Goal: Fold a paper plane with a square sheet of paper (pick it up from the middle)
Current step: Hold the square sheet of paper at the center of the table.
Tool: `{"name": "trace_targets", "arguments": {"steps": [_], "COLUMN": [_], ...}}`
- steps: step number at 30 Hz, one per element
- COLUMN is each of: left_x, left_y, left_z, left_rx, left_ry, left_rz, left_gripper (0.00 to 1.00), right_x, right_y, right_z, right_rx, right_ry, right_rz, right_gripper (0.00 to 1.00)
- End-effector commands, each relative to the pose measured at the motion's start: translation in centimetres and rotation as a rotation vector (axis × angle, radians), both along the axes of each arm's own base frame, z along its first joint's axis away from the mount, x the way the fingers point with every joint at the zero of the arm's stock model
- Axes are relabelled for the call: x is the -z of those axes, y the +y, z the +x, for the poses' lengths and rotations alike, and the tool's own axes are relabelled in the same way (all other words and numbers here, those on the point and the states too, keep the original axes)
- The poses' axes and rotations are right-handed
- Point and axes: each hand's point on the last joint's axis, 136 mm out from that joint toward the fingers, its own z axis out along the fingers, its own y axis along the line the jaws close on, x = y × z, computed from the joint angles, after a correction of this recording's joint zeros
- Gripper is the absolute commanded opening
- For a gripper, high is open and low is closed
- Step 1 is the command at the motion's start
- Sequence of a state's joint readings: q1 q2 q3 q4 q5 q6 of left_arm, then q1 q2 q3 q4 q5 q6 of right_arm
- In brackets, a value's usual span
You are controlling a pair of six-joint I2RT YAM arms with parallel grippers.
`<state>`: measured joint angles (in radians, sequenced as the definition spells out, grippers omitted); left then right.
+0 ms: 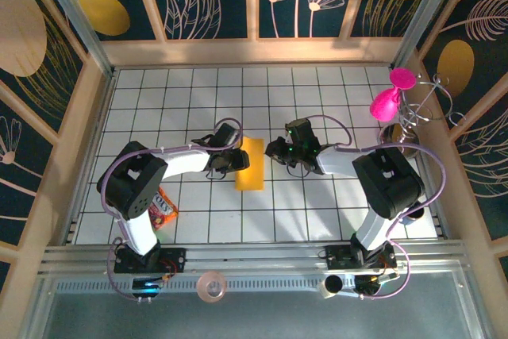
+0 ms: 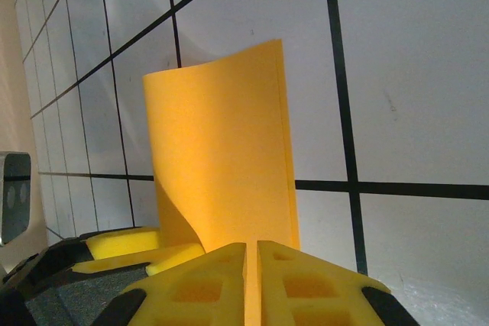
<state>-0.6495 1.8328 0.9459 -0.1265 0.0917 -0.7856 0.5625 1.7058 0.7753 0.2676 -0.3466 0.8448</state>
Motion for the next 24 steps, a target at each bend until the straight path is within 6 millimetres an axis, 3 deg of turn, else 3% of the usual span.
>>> {"name": "trace_targets", "arguments": {"steps": [1,12,24], "left_x": [14.3,14.6,15.2], "left_y": [6.9,7.2,7.6], "left_z": [-7.9,-8.1,-8.6], "left_rx": [0.05,0.052,0.022], "left_ry": [0.296,0.3,0.327], "left_rz": [0.307,0.321,0.325], "left_gripper": [0.46,0.46,0.46], "right_x": [-0.1,-0.1,0.8], "right_y": [0.9,1.5,4.0], "right_z": [0.3,0.2,-0.9], "right_rx": [-0.032,-0.053,-0.157], "right_ry": [-0.016,-0.016,0.027], "right_rz": [0.018,0.027,0.047], "right_gripper": [0.12,0.11,0.07]}}
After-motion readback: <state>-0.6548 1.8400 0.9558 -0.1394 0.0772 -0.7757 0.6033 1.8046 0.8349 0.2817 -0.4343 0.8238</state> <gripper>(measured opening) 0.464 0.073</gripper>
